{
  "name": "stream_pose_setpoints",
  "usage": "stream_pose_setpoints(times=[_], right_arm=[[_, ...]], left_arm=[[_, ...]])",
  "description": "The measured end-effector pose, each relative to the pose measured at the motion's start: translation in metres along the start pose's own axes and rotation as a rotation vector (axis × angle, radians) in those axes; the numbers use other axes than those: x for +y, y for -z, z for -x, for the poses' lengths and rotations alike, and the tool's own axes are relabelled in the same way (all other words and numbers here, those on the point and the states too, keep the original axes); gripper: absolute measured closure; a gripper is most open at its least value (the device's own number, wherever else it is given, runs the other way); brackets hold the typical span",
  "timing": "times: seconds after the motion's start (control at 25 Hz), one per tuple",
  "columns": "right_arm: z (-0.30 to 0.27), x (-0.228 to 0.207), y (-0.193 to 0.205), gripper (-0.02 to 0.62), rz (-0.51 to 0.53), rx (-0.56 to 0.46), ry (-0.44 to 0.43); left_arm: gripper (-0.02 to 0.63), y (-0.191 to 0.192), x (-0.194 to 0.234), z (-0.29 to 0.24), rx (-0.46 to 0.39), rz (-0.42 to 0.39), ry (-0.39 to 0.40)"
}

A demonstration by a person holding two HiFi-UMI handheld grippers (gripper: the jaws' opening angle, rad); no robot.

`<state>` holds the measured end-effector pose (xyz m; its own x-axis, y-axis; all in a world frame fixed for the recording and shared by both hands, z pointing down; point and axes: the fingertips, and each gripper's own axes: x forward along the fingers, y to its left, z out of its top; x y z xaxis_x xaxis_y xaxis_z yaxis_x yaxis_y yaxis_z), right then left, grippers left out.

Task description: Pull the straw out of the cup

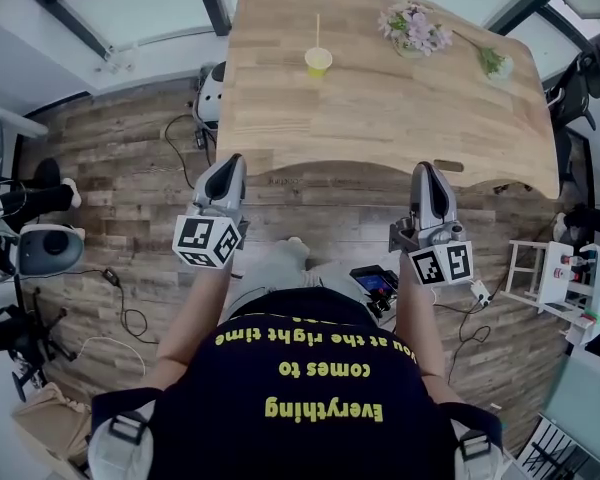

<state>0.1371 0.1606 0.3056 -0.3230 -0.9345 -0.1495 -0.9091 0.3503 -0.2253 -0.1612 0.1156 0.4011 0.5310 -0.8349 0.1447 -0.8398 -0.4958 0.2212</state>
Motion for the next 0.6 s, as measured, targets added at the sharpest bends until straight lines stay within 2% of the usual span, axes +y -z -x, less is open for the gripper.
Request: stream_pose_setpoints(times=[0.6], right_arm=[[-0.016,0.009,0.001,0.591,0.008,0.008,0.011]], left_arm=[[0.604,0.001,0.015,-0.002,0.012,0.011,0.015]])
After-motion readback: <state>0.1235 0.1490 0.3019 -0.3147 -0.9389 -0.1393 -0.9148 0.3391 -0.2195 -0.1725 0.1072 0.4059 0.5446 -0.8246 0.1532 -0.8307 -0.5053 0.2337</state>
